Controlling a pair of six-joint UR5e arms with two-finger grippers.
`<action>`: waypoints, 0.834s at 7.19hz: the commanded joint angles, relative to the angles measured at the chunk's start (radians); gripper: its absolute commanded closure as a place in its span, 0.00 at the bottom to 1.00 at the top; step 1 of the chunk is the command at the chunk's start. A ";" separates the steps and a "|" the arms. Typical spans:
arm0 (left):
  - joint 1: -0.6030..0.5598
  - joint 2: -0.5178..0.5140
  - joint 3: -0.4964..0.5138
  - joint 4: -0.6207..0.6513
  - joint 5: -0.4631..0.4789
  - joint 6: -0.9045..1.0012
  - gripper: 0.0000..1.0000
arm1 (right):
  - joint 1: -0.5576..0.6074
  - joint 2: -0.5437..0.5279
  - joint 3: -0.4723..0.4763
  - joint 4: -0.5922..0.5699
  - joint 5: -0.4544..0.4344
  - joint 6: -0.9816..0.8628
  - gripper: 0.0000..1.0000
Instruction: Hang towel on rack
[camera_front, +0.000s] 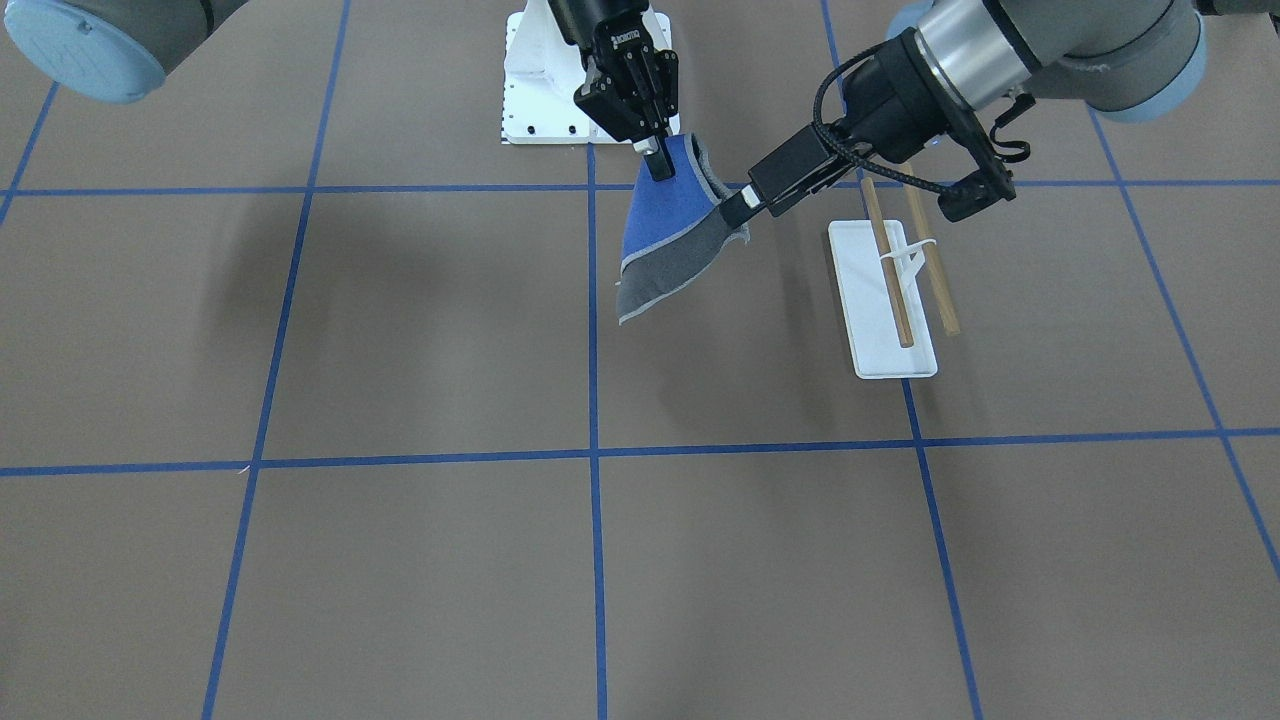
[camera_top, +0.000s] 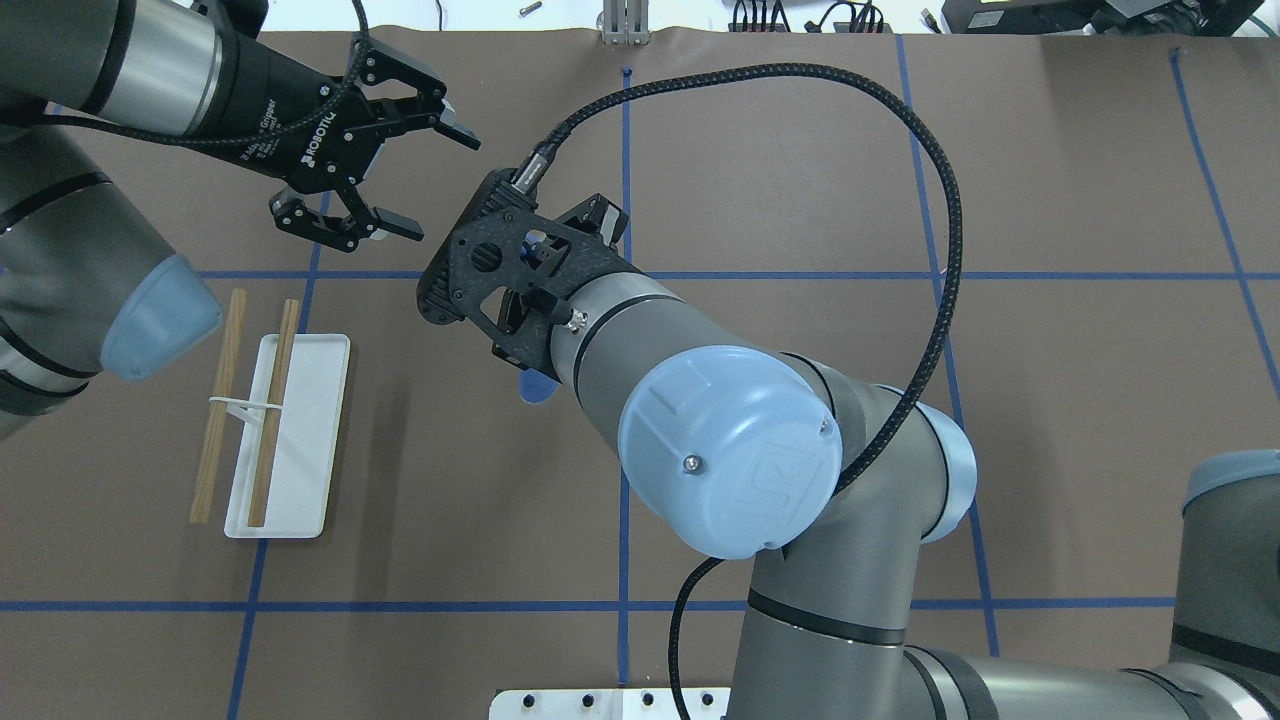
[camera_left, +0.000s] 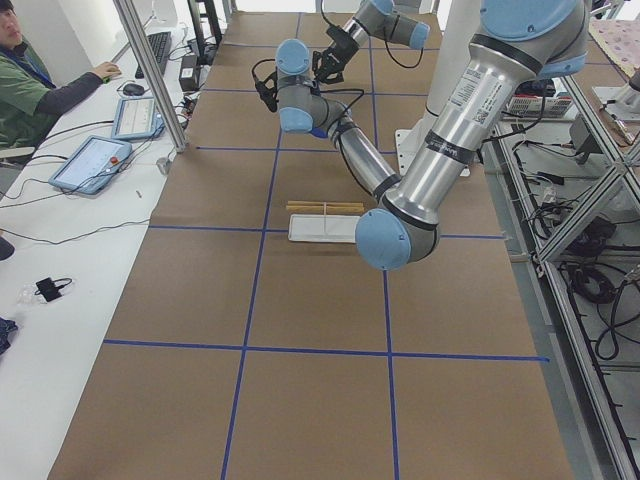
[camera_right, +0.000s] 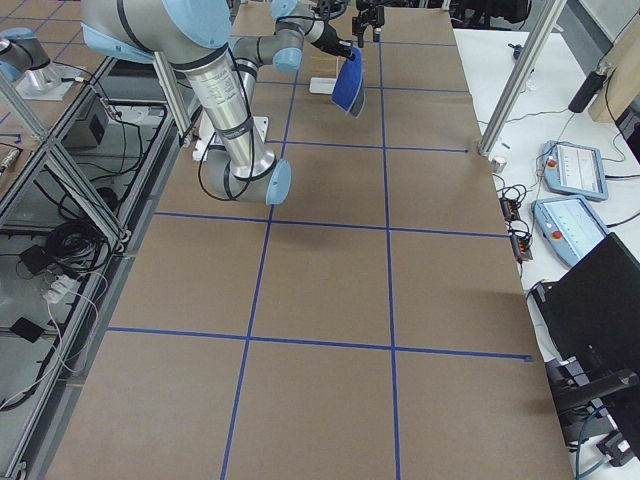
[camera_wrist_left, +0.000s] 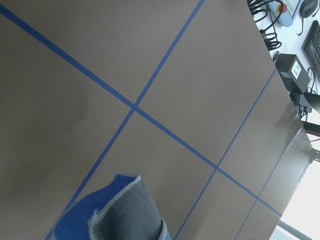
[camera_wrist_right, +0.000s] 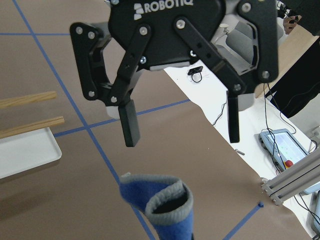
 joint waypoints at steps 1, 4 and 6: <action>0.006 -0.001 -0.005 0.000 0.001 -0.050 0.09 | 0.000 0.000 -0.002 0.022 -0.032 0.001 1.00; 0.032 -0.001 -0.011 -0.003 0.001 -0.092 0.09 | 0.002 0.000 -0.017 0.045 -0.065 0.001 1.00; 0.070 -0.003 -0.014 -0.015 0.060 -0.115 0.12 | 0.000 -0.001 -0.024 0.050 -0.072 0.002 1.00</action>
